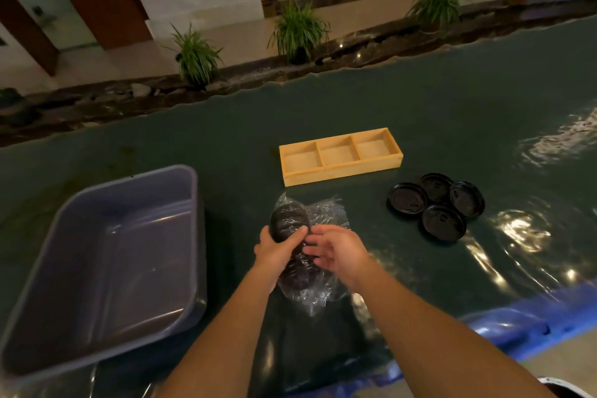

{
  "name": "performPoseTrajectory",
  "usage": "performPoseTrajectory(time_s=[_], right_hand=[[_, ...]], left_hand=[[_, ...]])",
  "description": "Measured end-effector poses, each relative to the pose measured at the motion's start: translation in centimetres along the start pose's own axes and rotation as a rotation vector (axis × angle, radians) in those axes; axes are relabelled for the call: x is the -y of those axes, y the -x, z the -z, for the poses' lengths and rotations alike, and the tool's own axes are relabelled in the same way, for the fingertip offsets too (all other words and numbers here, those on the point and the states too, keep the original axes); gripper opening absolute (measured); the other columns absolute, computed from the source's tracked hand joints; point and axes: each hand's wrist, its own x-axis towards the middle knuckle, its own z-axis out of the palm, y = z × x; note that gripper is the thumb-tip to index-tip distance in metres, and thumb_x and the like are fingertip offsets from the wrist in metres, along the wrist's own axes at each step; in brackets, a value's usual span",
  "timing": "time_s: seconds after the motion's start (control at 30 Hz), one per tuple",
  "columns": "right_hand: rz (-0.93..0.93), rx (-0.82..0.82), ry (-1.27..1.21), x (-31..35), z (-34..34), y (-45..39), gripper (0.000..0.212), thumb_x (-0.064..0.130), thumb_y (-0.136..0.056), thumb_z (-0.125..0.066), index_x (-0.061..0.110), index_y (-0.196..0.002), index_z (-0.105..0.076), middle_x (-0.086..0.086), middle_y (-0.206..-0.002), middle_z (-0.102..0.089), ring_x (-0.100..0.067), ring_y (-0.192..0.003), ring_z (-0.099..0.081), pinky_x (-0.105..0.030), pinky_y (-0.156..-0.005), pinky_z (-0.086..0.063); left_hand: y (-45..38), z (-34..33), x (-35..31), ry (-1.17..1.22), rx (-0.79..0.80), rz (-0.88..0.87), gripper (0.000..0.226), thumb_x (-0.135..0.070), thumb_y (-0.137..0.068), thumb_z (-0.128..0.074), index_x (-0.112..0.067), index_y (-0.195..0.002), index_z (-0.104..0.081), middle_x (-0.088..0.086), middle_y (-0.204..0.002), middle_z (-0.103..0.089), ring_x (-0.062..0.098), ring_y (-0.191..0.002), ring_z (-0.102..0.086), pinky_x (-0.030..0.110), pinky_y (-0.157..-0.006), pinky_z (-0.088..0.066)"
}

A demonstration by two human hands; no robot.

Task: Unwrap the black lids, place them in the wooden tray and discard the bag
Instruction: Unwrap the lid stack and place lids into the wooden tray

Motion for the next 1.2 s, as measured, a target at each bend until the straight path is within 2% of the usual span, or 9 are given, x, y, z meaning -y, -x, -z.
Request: performPoseTrajectory(time_s=[0.07, 0.17, 0.33, 0.4, 0.57, 0.67, 0.8, 1.0, 1.2], right_hand=[[0.020, -0.189, 0.088, -0.2, 1.0, -0.5, 0.020, -0.002, -0.086, -0.056, 0.007, -0.097, -0.069, -0.008, -0.069, -0.073, -0.020, -0.057, -0.065, -0.023, -0.044, -0.043], [0.046, -0.424, 0.429, -0.7, 3.4, -1.6, 0.017, 0.018, -0.084, -0.060, 0.015, -0.096, -0.071, -0.003, -0.079, -0.070, -0.018, -0.068, -0.061, -0.032, -0.064, -0.052], [0.022, -0.336, 0.889, -1.2, 4.8, -2.1, 0.058, 0.052, -0.080, -0.066, 0.019, -0.127, -0.060, -0.004, -0.124, -0.061, -0.023, -0.107, -0.061, -0.034, -0.086, -0.048], [0.011, -0.341, 0.981, -1.4, 4.7, -2.4, 0.063, 0.051, -0.081, -0.066, 0.016, -0.133, -0.056, -0.008, -0.130, -0.057, -0.025, -0.109, -0.059, -0.034, -0.084, -0.047], [-0.060, -0.366, 1.056, -1.7, 4.9, -3.2, 0.024, 0.027, -0.095, -0.055, 0.009, -0.105, -0.069, -0.006, -0.092, -0.068, -0.019, -0.079, -0.062, -0.029, -0.065, -0.046], [-0.111, -0.361, 1.053, -1.9, 5.3, -3.6, 0.027, 0.028, -0.098, -0.050, 0.008, -0.096, -0.068, -0.009, -0.089, -0.067, -0.022, -0.078, -0.063, -0.031, -0.066, -0.046], [-0.093, -0.366, 1.059, -2.4, 5.8, -4.0, 0.028, 0.031, -0.097, -0.051, 0.011, -0.086, -0.067, -0.005, -0.077, -0.062, -0.017, -0.070, -0.059, -0.030, -0.062, -0.044], [-0.011, -0.345, 1.159, -2.9, 5.8, -3.8, 0.025, 0.025, -0.095, -0.055, 0.024, -0.070, -0.060, 0.003, -0.071, -0.061, -0.008, -0.063, -0.055, -0.024, -0.048, -0.036], [0.037, -0.343, 1.129, -3.0, 6.0, -3.5, 0.031, 0.023, -0.098, -0.047, 0.025, -0.069, -0.058, 0.003, -0.069, -0.059, -0.010, -0.062, -0.055, -0.025, -0.050, -0.036]], left_hand=[[-0.1, -0.6, 0.0, -0.055, -0.003, -0.009, 0.121, -0.065, -0.052, -0.082, -0.035, -0.150, -0.019, 0.012, -0.145, -0.032, 0.037, -0.123, -0.047, 0.051, -0.096, -0.048], [-0.5, -1.7, 0.3, -0.228, -0.051, -0.047, 0.118, -0.051, -0.063, -0.083, -0.036, -0.151, -0.007, 0.011, -0.143, -0.026, 0.039, -0.125, -0.042, 0.057, -0.101, -0.043], [-0.8, -1.0, 1.2, -0.261, -0.038, -0.098, 0.112, -0.054, -0.066, -0.079, -0.037, -0.151, -0.009, 0.008, -0.144, -0.021, 0.036, -0.125, -0.042, 0.057, -0.103, -0.042], [-0.8, 0.1, 1.5, -0.257, -0.020, -0.111, 0.110, -0.057, -0.065, -0.080, -0.036, -0.151, -0.014, 0.007, -0.144, -0.021, 0.033, -0.123, -0.044, 0.053, -0.104, -0.043], [-0.6, 4.1, 2.3, -0.141, 0.034, -0.114, 0.081, -0.047, -0.070, -0.082, -0.026, -0.138, -0.043, 0.005, -0.134, -0.046, 0.022, -0.109, -0.057, 0.045, -0.098, -0.050], [-0.1, 6.5, 3.1, 0.018, 0.084, -0.047, 0.049, -0.035, -0.079, -0.078, -0.023, -0.121, -0.057, 0.003, -0.118, -0.066, 0.017, -0.099, -0.067, 0.035, -0.080, -0.055], [0.1, 8.3, 4.0, 0.072, 0.126, 0.065, 0.027, -0.031, -0.093, -0.063, -0.022, -0.118, -0.061, 0.003, -0.109, -0.071, 0.019, -0.099, -0.067, 0.036, -0.077, -0.051], [-0.5, 6.4, 3.2, 0.111, -0.042, 0.089, 0.028, -0.040, -0.096, -0.054, -0.015, -0.101, -0.065, 0.005, -0.097, -0.073, 0.022, -0.090, -0.070, 0.033, -0.066, -0.052], [-1.0, 5.3, 3.0, -0.105, -0.184, -0.139, 0.031, -0.032, -0.099, -0.053, -0.010, -0.078, -0.060, 0.005, -0.061, -0.052, 0.019, -0.055, -0.050, 0.038, -0.059, -0.042]])
